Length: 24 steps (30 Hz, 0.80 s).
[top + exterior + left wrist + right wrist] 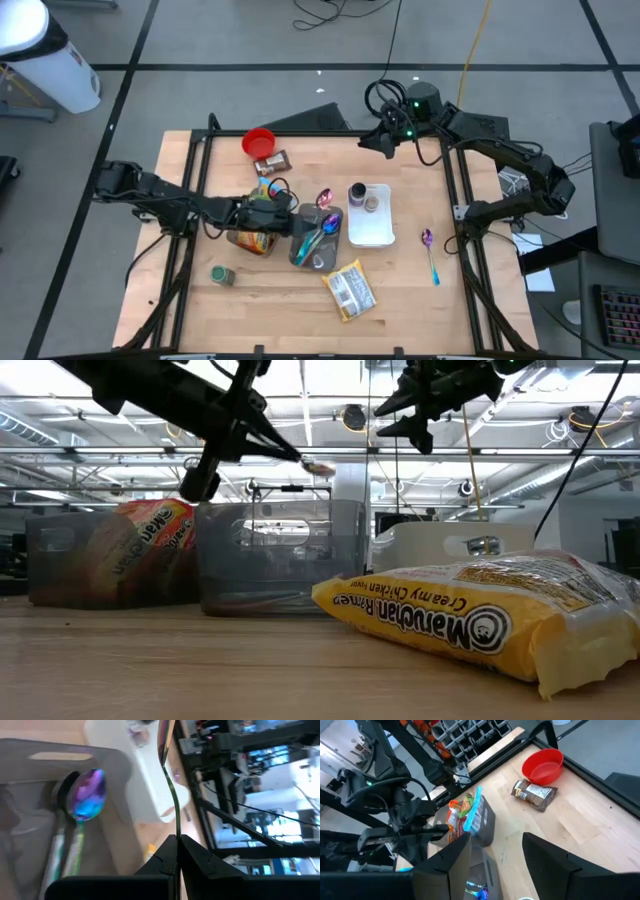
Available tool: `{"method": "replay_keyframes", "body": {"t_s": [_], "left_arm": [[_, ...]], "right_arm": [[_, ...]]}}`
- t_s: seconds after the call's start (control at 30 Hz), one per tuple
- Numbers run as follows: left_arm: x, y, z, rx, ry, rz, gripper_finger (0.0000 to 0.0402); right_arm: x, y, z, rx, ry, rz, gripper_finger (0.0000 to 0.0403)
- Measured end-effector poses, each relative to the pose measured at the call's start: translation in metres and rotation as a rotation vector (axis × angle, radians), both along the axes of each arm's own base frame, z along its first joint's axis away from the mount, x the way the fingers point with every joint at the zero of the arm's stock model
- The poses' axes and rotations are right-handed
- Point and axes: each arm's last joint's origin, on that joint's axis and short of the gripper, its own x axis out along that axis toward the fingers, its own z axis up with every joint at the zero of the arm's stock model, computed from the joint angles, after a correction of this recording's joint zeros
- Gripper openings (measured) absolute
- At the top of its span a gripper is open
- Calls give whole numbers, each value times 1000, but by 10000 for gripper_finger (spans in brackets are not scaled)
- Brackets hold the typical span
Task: Pick & Place Food Item
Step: Put the blue spoon into the right gray bin
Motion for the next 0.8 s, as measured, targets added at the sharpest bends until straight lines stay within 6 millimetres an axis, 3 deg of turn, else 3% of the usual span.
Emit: {"method": "replay_keyframes", "body": {"t_s": [0.2, 0.37, 0.57, 0.8], "left_arm": [[-1, 1, -3, -40, 37, 9, 6], [2, 0, 2, -23, 80, -20, 6], [23, -3, 13, 38, 266, -71, 7], [51, -7, 4, 31, 390, -119, 9]], "right_arm": [[0, 0, -1, -3, -3, 2, 171], [0, 0, -16, 37, 19, -7, 171], [-1, 1, -38, 78, -20, -34, 171], [-19, 4, -35, 55, -172, -94, 171]]}}
